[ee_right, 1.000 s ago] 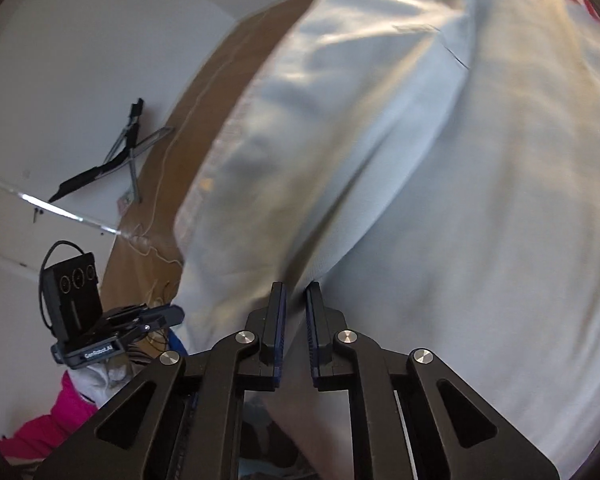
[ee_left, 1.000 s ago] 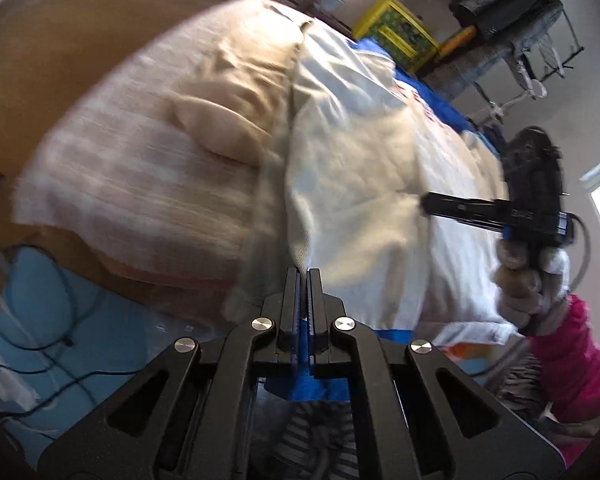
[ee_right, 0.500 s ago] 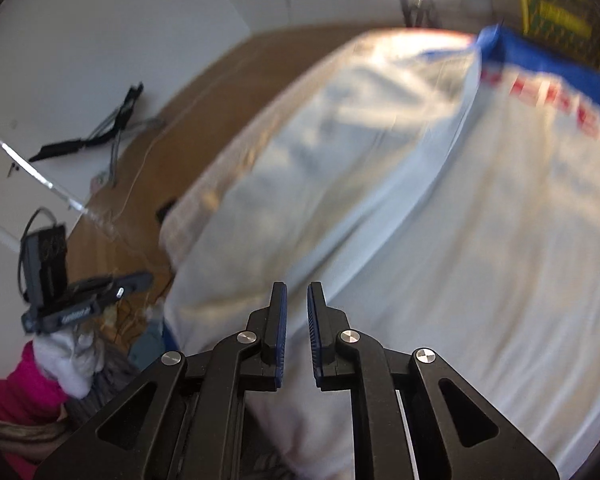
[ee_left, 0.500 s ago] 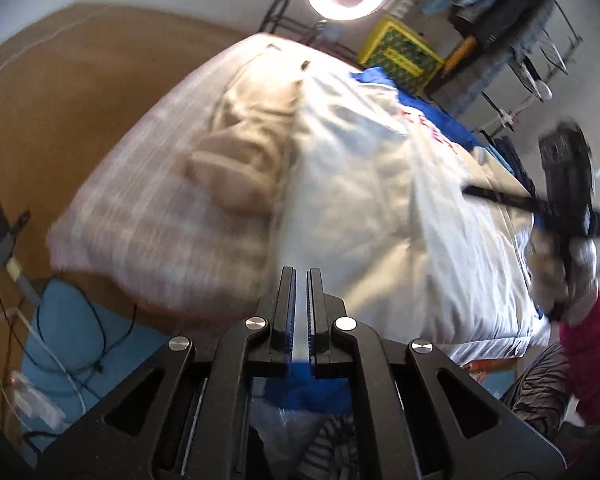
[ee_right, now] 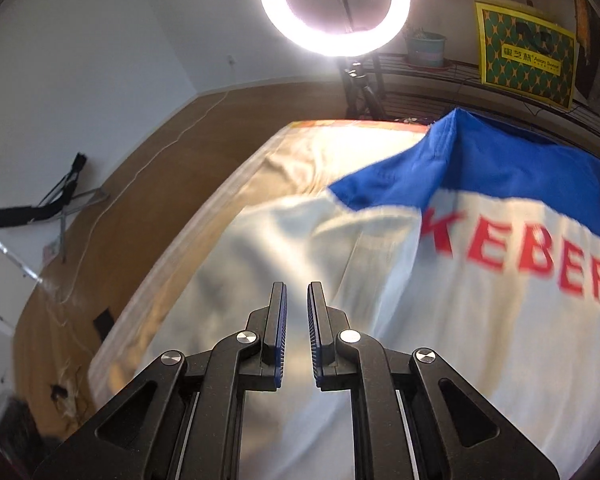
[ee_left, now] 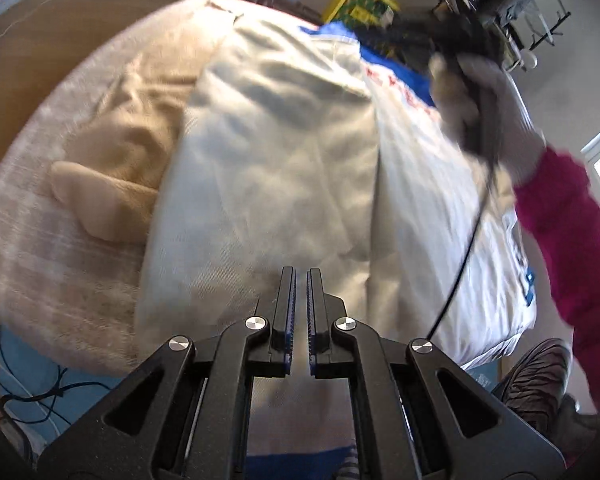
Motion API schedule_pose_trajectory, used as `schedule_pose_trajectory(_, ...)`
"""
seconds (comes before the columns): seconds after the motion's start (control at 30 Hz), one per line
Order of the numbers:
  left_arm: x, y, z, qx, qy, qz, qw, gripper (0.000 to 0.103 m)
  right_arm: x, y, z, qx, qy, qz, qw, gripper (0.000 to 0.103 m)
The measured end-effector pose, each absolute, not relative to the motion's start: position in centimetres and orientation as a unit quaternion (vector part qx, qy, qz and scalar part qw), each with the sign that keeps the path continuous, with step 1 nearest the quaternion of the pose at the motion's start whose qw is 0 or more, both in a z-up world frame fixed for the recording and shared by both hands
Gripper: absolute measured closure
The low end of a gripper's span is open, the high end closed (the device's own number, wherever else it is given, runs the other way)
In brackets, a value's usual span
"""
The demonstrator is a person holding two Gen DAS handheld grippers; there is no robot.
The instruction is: Fold large clothes
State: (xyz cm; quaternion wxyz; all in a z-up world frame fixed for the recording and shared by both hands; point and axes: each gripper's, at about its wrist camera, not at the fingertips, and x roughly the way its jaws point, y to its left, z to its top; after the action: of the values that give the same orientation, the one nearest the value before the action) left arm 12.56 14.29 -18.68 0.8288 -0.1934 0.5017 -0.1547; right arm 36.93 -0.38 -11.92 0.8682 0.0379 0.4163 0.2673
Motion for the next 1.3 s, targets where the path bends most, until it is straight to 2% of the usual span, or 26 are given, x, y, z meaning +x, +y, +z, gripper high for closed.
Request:
schedule_pose_trajectory(0.3, 13.7, 14.7, -20.3, -0.205, 0.515, -0.159, 0.817, 0.102, 44.6, -3.3, -17.5, 0.060, 0.456, 0.194, 0.867, 0.095)
schedule_pose_trajectory(0.4, 13.8, 14.7, -20.2, -0.204, 0.514, -0.158, 0.818, 0.102, 44.5, -3.3, -17.1, 0.073, 0.454, 0.194, 0.867, 0.093)
schedule_pose_trajectory(0.43, 13.7, 14.6, -20.2, -0.201, 0.513, -0.158, 0.819, 0.102, 44.2, -2.7, -16.5, 0.063, 0.452, 0.196, 0.868, 0.089)
schedule_pose_trajectory(0.63, 13.5, 14.6, -20.2, -0.208, 0.515, -0.159, 0.816, 0.102, 41.0, 4.6, -13.6, 0.001, 0.433, 0.306, 0.848, 0.088)
schedule_pose_trajectory(0.93, 12.0, 16.0, -19.7, -0.222, 0.522, -0.150, 0.810, 0.101, 40.9, 12.9, -17.3, -0.097, 0.464, 0.321, 0.820, 0.085)
schedule_pose_trajectory(1.03, 10.8, 17.0, -19.2, -0.229, 0.513, -0.141, 0.815, 0.095, 40.6, 12.3, -17.1, -0.085, 0.466, 0.316, 0.822, 0.085)
schedule_pose_trajectory(1.1, 9.9, 17.9, -18.8, -0.240, 0.505, -0.131, 0.819, 0.082, 39.7, 10.6, -16.0, -0.068, 0.467, 0.314, 0.824, 0.083)
schedule_pose_trajectory(1.2, 8.3, 18.5, -18.5, -0.246, 0.500, -0.123, 0.822, 0.080, 37.4, 7.0, -14.8, -0.067, 0.456, 0.295, 0.837, 0.070)
schedule_pose_trajectory(1.3, 7.1, 18.6, -18.1, -0.228, 0.494, -0.117, 0.831, 0.080, 35.5, 3.2, -15.2, -0.050, 0.460, 0.274, 0.843, 0.070)
